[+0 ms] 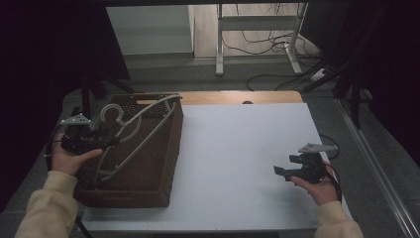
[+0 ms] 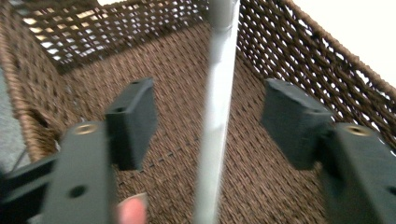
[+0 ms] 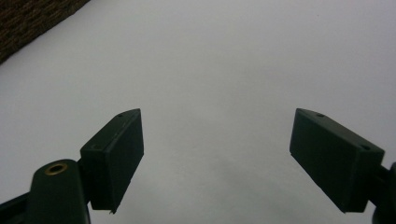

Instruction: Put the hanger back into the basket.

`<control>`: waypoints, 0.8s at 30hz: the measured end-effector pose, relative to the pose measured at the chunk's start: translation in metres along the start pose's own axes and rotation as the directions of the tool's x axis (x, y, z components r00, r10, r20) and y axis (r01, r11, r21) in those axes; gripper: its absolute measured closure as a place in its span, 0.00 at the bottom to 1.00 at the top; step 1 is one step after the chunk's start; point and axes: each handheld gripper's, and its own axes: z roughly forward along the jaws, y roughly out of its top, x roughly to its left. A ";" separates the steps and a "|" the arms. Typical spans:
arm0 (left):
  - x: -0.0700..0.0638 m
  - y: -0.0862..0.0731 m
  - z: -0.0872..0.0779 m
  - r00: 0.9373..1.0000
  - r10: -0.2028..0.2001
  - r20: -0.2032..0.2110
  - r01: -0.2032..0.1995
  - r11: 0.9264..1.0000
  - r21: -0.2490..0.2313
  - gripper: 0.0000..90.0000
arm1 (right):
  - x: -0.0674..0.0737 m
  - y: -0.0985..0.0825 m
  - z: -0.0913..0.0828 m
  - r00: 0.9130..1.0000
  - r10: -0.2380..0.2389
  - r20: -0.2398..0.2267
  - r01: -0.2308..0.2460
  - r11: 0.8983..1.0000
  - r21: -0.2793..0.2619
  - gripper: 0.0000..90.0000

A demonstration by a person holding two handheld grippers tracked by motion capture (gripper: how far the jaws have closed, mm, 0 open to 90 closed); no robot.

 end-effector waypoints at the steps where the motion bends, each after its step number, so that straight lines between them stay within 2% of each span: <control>1: -0.001 0.001 -0.001 1.000 0.003 -0.011 -0.003 1.000 -0.004 0.31 | 0.000 0.000 0.000 1.000 0.001 -0.001 -0.001 1.000 0.000 0.20; 4: -0.005 0.002 -0.001 1.000 0.013 -0.012 -0.013 1.000 0.004 0.29 | 0.001 0.000 0.001 1.000 -0.001 -0.001 0.001 1.000 0.001 0.20; 8: -0.008 0.002 0.002 0.999 0.019 -0.049 -0.018 1.000 0.023 0.27 | 0.001 0.000 0.001 1.000 -0.004 -0.003 0.004 1.000 0.005 0.20; 12: -0.010 0.002 0.002 0.999 0.015 -0.039 -0.014 1.000 0.019 0.28 | 0.001 0.000 0.001 1.000 -0.003 -0.004 0.003 1.000 0.007 0.20; 24: -0.022 0.003 0.001 0.999 0.045 -0.020 -0.044 0.999 0.018 0.28 | 0.001 0.000 0.002 1.000 -0.005 -0.008 0.005 1.000 0.013 0.20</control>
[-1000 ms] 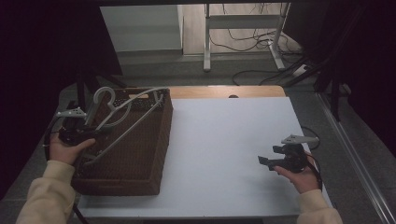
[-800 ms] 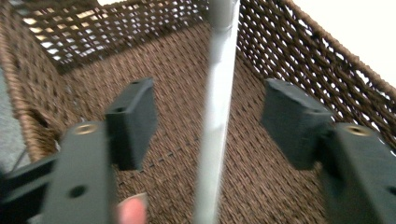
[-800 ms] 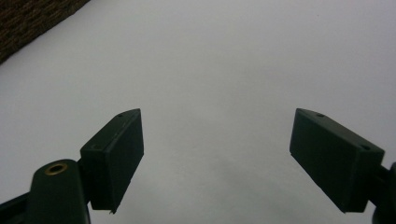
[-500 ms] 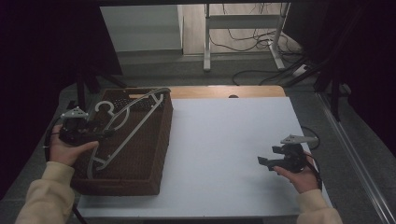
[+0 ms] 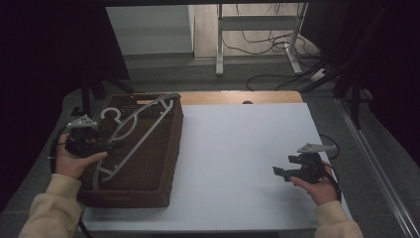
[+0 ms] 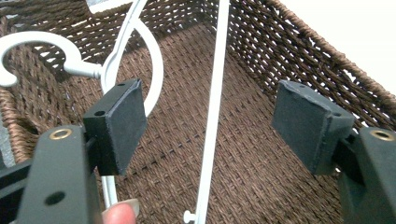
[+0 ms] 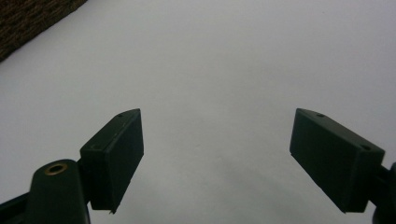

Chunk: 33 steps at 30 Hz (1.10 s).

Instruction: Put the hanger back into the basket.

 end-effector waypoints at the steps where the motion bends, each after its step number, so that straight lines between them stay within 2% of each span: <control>1: -0.001 0.000 0.000 1.000 -0.005 0.002 0.005 1.000 0.000 0.28 | 0.000 0.000 0.000 1.000 0.000 0.000 0.000 1.000 0.000 0.20; 6: -0.007 -0.002 0.000 1.000 -0.008 0.014 0.008 1.000 -0.009 0.28 | 0.000 0.000 0.000 1.000 0.000 -0.001 0.000 1.000 0.000 0.20; 10: -0.019 -0.002 -0.003 0.999 -0.005 0.038 0.006 0.999 -0.031 0.28 | 0.000 0.000 0.000 1.000 0.001 -0.001 -0.001 1.000 -0.001 0.20; 18: -0.066 -0.001 -0.003 0.994 0.009 0.111 0.000 0.997 -0.077 0.27 | 0.000 0.001 0.000 1.000 -0.004 -0.009 0.003 1.000 -0.013 0.19; 22: -0.084 0.001 0.004 0.991 0.003 0.131 0.008 0.997 -0.082 0.27 | 0.000 0.001 -0.002 1.000 -0.010 -0.014 0.009 1.000 -0.025 0.19; 26: -0.098 0.000 0.012 0.989 0.014 0.150 -0.004 0.998 -0.067 0.27 | 0.000 0.002 -0.005 1.000 -0.009 -0.018 0.008 0.999 -0.042 0.19; 30: -0.110 -0.005 0.018 0.982 0.031 0.186 -0.019 0.998 -0.066 0.26 | 0.000 0.002 -0.007 1.000 -0.016 -0.021 0.015 0.998 -0.054 0.19; 33: -0.117 -0.009 0.021 0.973 0.062 0.220 -0.049 0.997 -0.065 0.24 | 0.000 0.002 -0.007 1.000 -0.021 -0.021 0.020 0.998 -0.063 0.19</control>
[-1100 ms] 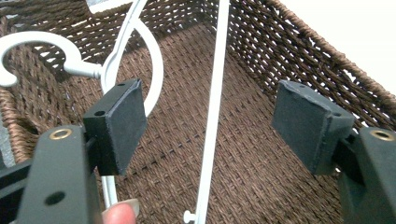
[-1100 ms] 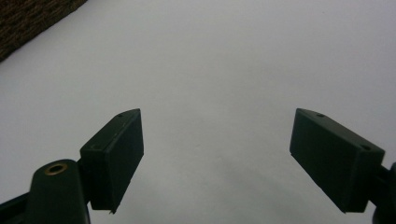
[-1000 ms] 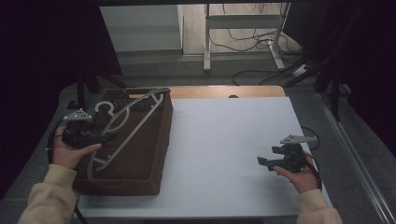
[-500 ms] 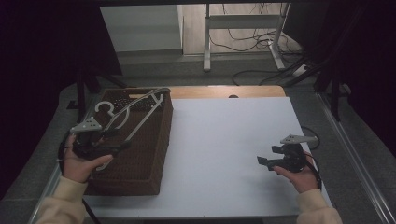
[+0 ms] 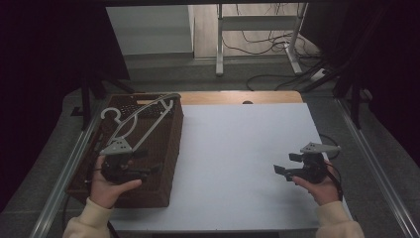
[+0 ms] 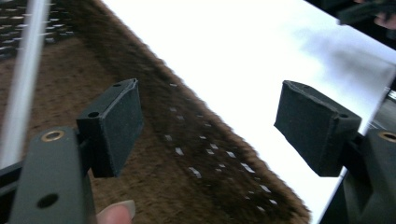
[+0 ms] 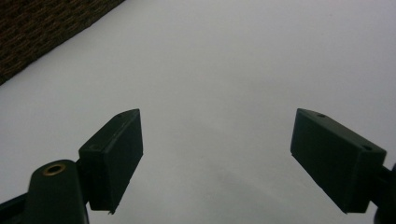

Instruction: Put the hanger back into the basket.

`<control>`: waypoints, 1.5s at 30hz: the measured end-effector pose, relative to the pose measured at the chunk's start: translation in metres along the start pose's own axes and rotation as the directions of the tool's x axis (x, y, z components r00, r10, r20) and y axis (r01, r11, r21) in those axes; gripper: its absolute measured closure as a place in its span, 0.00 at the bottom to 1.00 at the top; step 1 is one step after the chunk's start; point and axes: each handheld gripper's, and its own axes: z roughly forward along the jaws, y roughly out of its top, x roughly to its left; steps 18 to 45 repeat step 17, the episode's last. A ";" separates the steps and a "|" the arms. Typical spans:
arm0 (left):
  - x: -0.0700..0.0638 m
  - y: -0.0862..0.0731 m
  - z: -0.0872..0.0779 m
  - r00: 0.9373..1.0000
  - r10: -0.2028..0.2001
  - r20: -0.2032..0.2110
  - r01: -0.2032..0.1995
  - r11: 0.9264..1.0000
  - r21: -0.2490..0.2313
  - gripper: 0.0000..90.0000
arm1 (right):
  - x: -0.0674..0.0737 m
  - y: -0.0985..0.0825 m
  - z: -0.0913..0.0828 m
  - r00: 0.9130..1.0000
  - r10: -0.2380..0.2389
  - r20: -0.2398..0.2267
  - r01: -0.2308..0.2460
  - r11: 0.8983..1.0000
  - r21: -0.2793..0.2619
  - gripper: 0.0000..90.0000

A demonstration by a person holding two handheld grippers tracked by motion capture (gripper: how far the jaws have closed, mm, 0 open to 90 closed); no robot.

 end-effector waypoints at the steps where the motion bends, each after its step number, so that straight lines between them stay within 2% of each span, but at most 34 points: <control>1: -0.002 -0.001 0.001 1.000 0.008 0.002 -0.008 1.000 0.005 0.24 | 0.000 0.000 0.000 1.000 -0.002 0.001 0.002 1.000 -0.004 0.19; 4: -0.004 -0.005 0.002 1.000 -0.001 0.012 0.001 1.000 0.005 0.24 | 0.002 0.000 0.000 1.000 -0.013 0.000 0.013 1.000 -0.009 0.19; 10: -0.004 -0.009 0.006 1.000 -0.007 0.003 0.007 1.000 0.021 0.24 | 0.003 0.001 0.000 1.000 -0.023 -0.005 0.023 1.000 -0.019 0.19; 17: -0.004 -0.008 0.004 1.000 -0.014 0.000 0.014 1.000 0.007 0.23 | 0.003 0.001 -0.006 1.000 -0.015 0.003 0.015 0.998 -0.053 0.19; 45: -0.004 -0.008 0.004 1.000 -0.014 0.000 0.014 1.000 0.007 0.23 | 0.003 0.001 -0.006 1.000 -0.015 0.003 0.015 0.998 -0.053 0.19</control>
